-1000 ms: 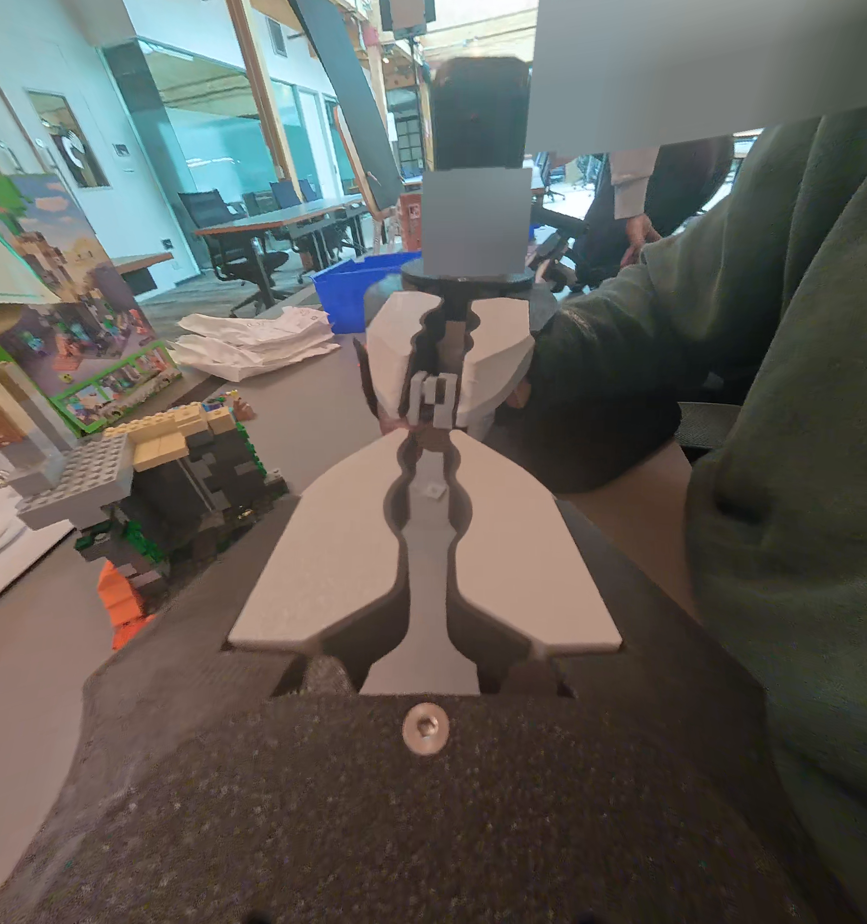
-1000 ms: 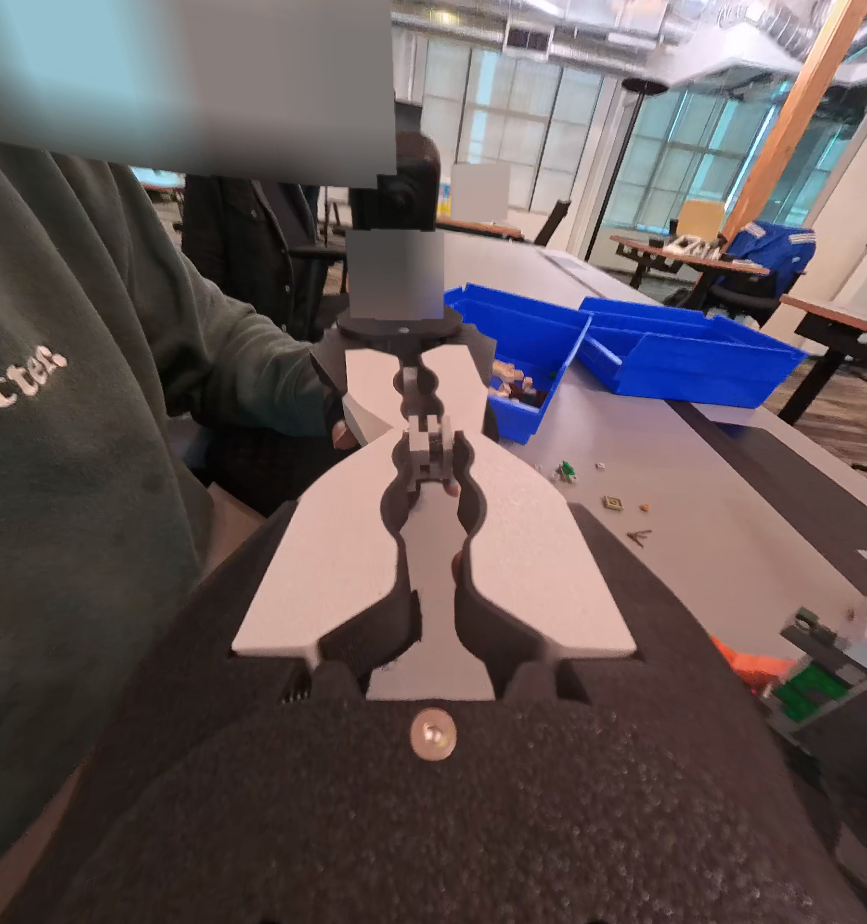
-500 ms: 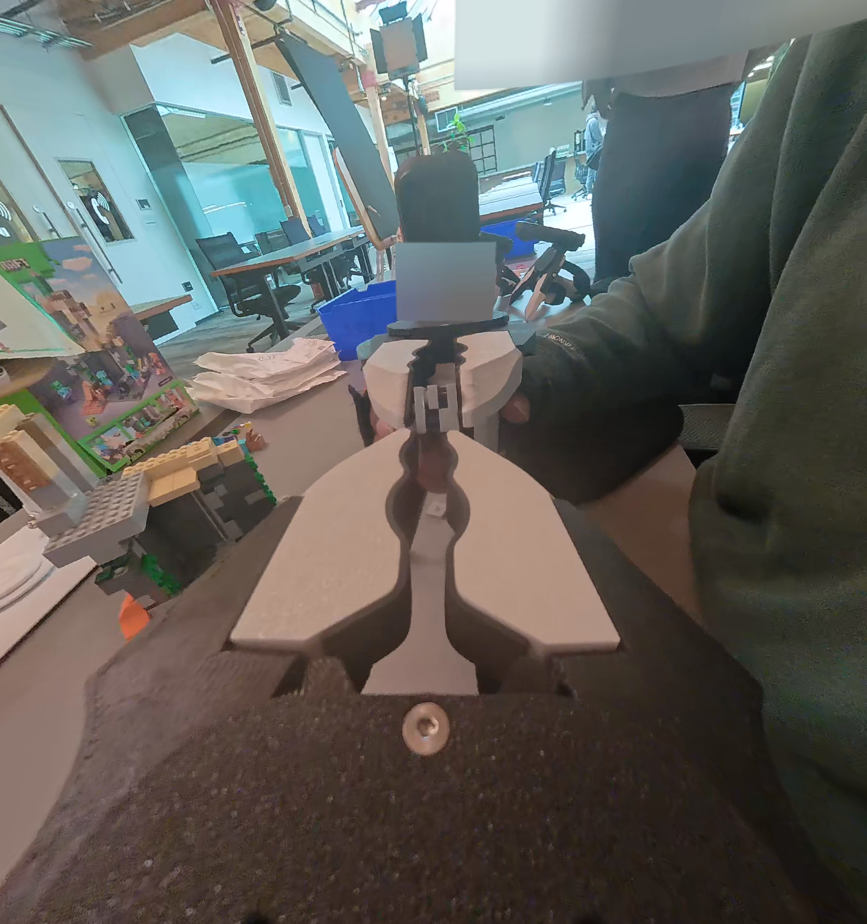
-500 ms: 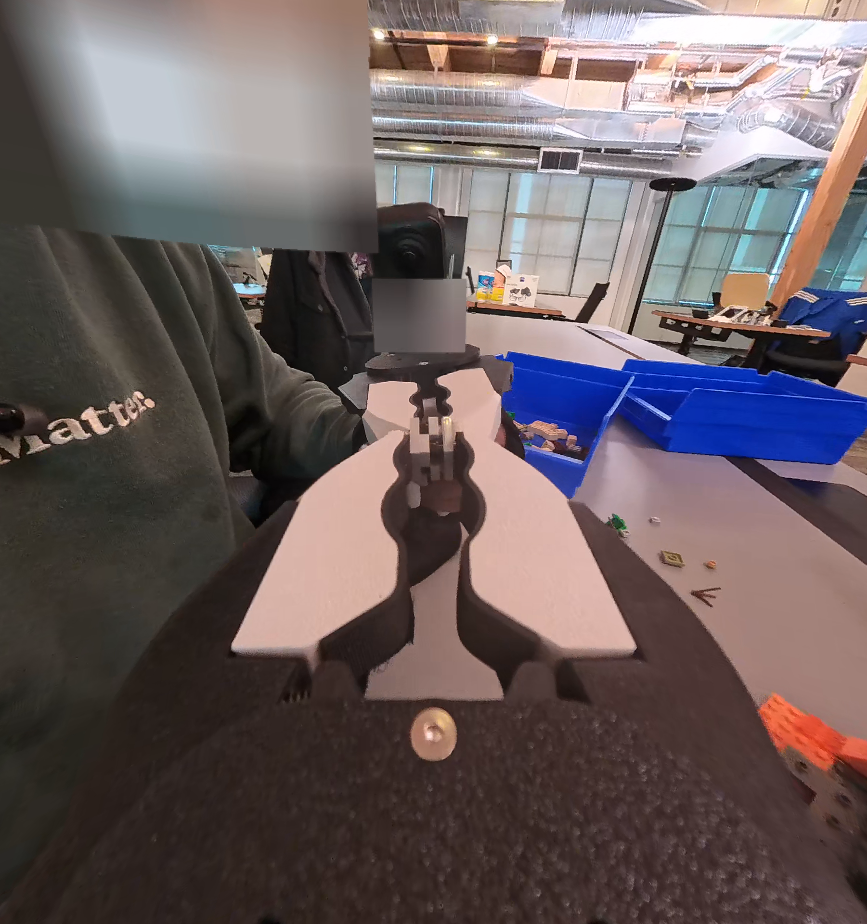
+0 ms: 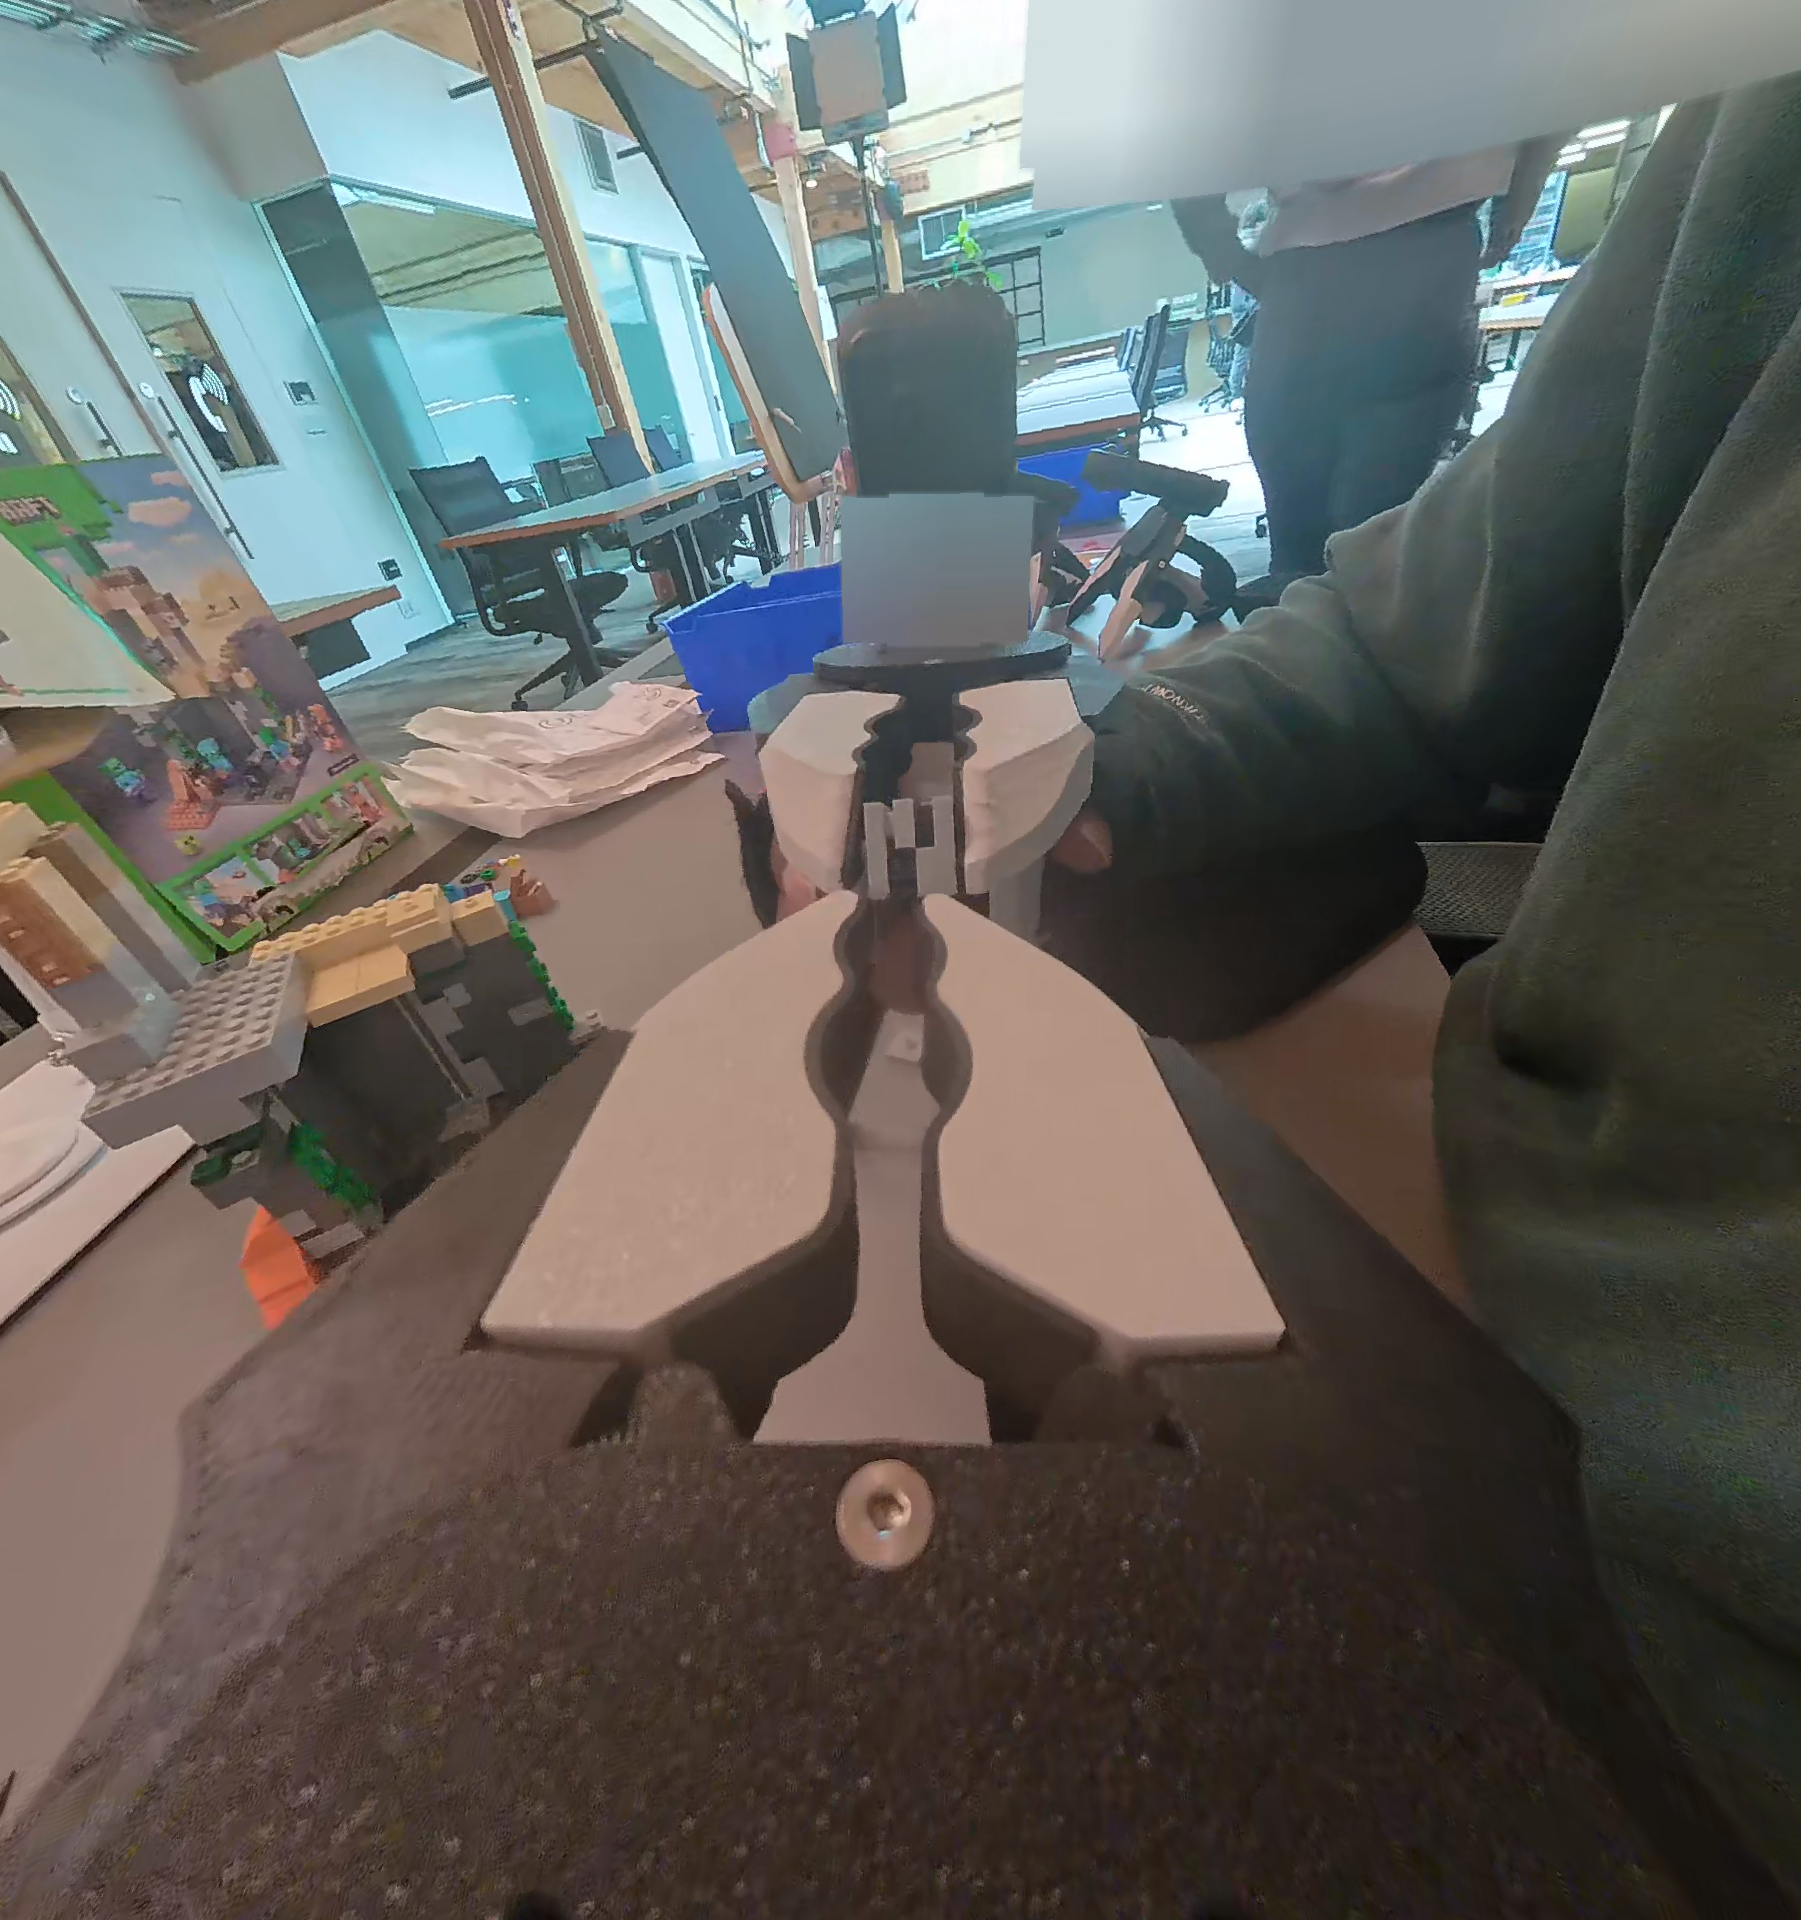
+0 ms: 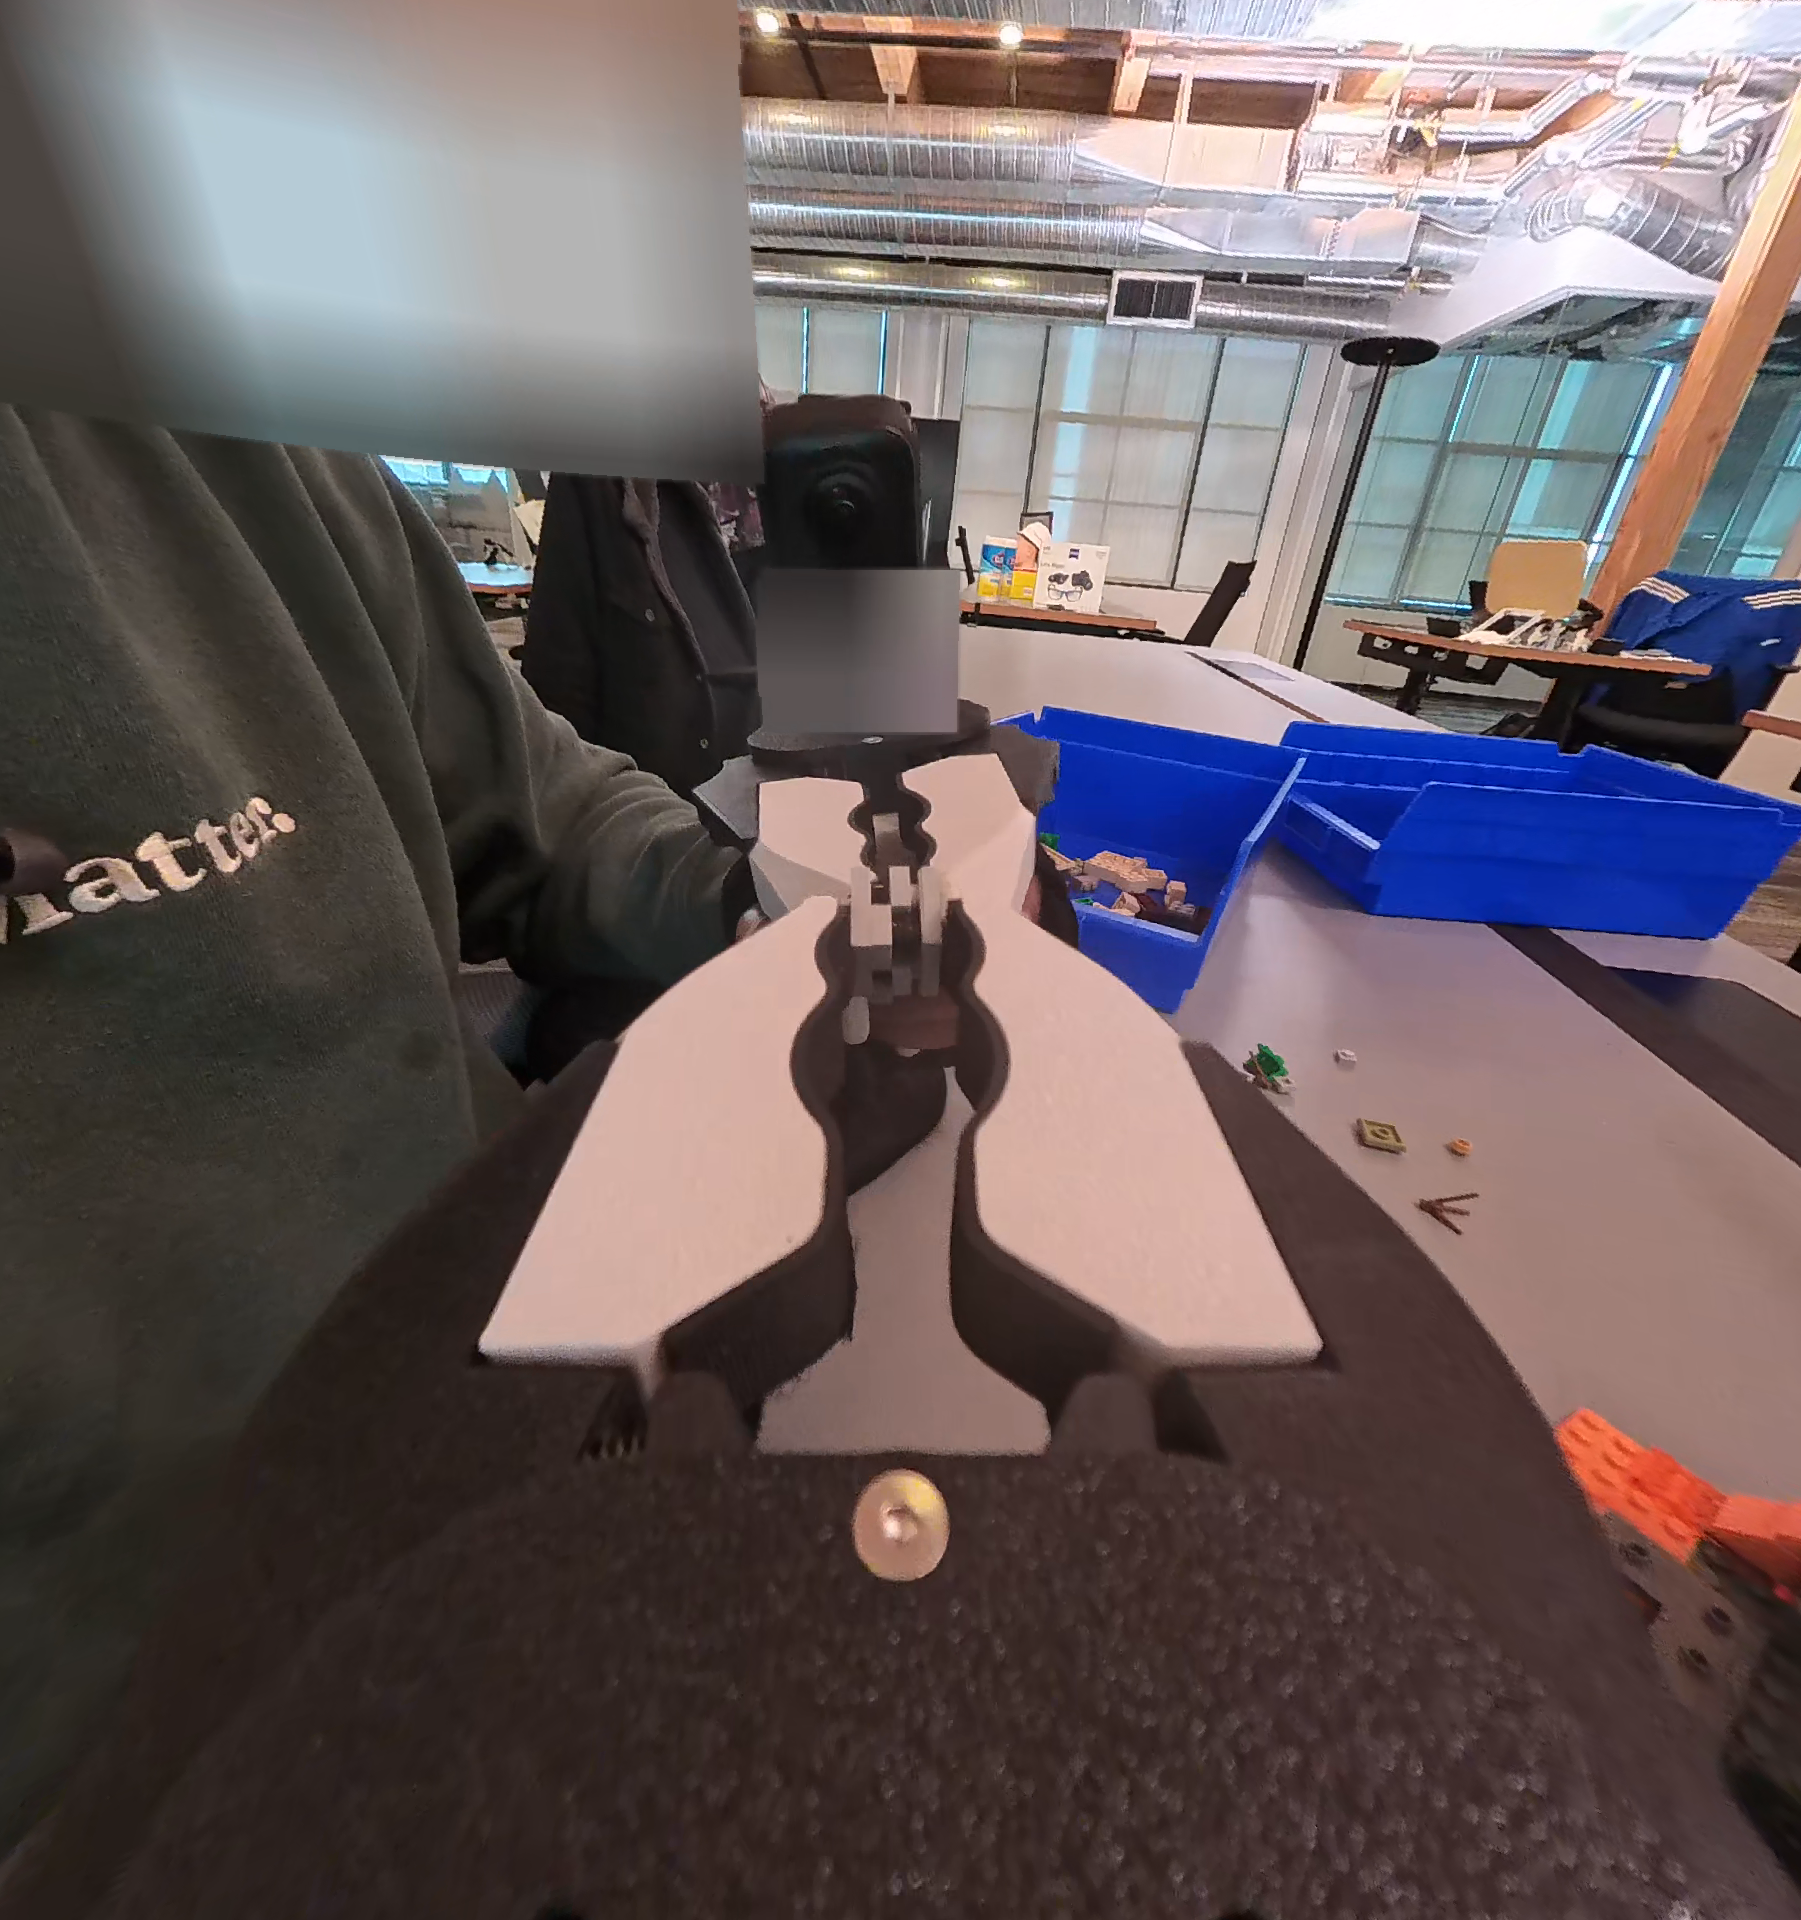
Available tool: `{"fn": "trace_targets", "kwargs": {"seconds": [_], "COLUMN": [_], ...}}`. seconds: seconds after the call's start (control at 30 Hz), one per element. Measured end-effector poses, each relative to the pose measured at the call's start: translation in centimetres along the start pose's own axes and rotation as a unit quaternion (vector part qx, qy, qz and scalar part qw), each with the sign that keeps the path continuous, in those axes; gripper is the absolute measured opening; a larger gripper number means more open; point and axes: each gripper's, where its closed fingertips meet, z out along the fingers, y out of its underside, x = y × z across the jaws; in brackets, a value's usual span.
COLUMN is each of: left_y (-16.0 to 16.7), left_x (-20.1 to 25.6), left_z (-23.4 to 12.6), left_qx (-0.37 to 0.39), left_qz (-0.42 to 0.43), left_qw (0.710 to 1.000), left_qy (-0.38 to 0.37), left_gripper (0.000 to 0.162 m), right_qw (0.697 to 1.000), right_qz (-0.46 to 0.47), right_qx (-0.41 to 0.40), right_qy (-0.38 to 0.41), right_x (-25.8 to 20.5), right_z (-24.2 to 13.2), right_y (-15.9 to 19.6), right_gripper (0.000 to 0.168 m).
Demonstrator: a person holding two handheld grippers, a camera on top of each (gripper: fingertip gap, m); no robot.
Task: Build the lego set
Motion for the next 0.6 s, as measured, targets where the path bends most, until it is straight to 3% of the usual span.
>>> {"fn": "trace_targets", "kwargs": {"seconds": [0.17, 0.6], "left_y": [0.03, -0.03], "left_x": [-0.02, 0.65], "left_z": [-0.05, 0.08], "left_qx": [0.002, 0.005], "left_qz": [-0.003, 0.017], "left_qw": [1.0, 1.0], "left_qy": [0.002, 0.011], "left_gripper": [0.0, 0.011], "right_qw": [1.0, 0.999], "right_qz": [-0.01, -0.025], "right_qx": [-0.013, -0.037], "right_qy": [0.002, 0.012], "right_x": [-0.07, -0.08], "right_z": [0.01, -0.12], "right_y": [0.14, 0.1], "right_gripper": [0.017, 0.014]}}
